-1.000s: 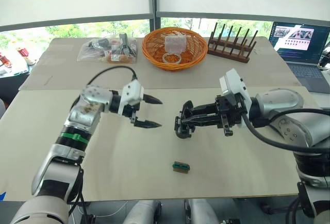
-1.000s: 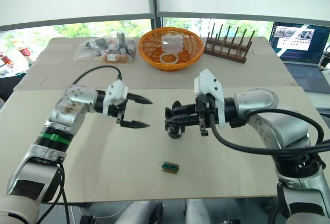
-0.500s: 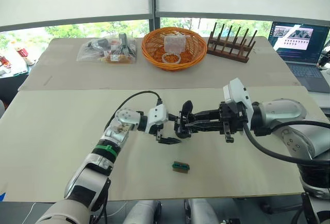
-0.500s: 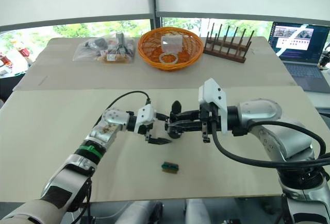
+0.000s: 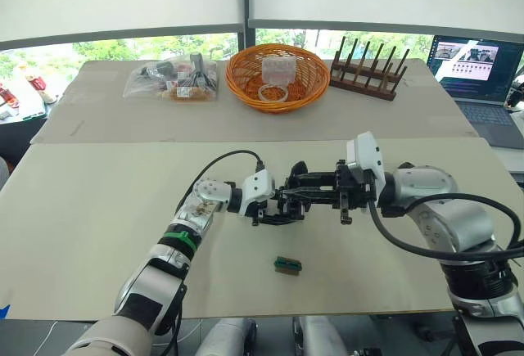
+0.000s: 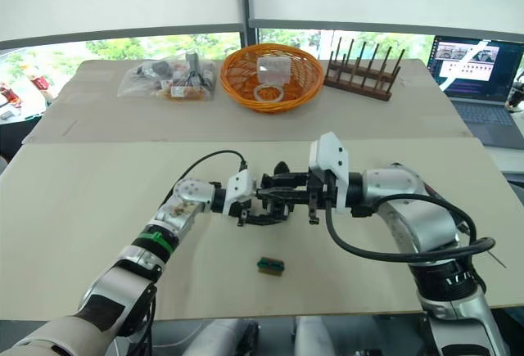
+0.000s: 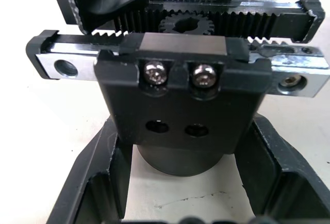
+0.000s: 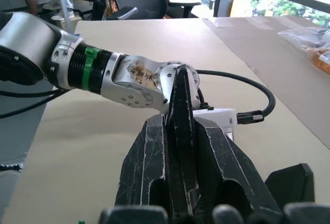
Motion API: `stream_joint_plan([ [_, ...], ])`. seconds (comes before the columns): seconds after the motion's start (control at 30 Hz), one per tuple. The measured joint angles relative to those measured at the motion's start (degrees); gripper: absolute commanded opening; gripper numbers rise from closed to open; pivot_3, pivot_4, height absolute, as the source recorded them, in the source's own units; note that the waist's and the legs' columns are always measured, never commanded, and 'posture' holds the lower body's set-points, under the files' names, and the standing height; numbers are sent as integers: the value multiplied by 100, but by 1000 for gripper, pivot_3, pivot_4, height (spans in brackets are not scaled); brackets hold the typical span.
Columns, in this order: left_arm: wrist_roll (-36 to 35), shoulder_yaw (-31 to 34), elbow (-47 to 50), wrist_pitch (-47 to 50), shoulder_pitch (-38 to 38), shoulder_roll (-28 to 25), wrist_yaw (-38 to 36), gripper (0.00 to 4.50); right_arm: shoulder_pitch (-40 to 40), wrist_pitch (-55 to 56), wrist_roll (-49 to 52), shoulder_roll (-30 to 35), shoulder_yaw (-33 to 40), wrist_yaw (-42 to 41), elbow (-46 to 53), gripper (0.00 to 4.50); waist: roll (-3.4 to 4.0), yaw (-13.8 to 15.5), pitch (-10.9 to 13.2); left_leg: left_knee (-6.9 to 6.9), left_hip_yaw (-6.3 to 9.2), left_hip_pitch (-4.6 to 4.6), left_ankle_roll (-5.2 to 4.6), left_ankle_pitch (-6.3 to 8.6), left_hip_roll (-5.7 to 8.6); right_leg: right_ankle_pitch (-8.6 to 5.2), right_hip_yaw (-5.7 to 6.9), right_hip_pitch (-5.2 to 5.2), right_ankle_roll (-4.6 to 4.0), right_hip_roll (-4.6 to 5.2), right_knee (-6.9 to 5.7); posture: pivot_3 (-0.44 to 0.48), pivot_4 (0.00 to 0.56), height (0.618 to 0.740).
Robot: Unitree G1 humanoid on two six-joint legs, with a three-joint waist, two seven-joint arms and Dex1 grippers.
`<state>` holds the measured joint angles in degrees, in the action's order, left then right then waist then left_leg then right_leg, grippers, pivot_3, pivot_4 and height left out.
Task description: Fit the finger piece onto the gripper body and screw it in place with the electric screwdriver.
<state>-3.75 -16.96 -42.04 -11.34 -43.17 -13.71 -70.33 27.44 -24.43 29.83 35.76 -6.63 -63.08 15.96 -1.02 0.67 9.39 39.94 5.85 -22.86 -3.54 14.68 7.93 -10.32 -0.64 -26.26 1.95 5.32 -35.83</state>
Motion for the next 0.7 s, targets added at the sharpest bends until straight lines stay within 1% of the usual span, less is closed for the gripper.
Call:
stream_joint_plan([
  [0.13, 21, 1, -18, -41, -4, 0, 21, 2276, -22, 411, -244, -135, -157, -212, -443, 334, 0, 0, 0, 0, 0, 2, 1, -1, 0, 0, 0, 0, 0, -2, -3, 0, 150, 740],
  [0.27, 33, 0, 6, -26, -2, 3, 31, 2275, -22, 549, -335, -233, -185, -326, -715, 334, 0, 1, 0, 0, 0, 2, 2, -1, 0, 0, 0, 0, 0, -3, -4, 0, 150, 740],
  [0.7, 50, 1, 311, 175, 121, -44, 113, 2276, -84, 559, -398, -350, -195, -448, -935, 334, 2, -4, -2, 0, 0, 5, 2, -1, -1, 0, 0, 1, 0, -2, -4, 0, 150, 740],
])
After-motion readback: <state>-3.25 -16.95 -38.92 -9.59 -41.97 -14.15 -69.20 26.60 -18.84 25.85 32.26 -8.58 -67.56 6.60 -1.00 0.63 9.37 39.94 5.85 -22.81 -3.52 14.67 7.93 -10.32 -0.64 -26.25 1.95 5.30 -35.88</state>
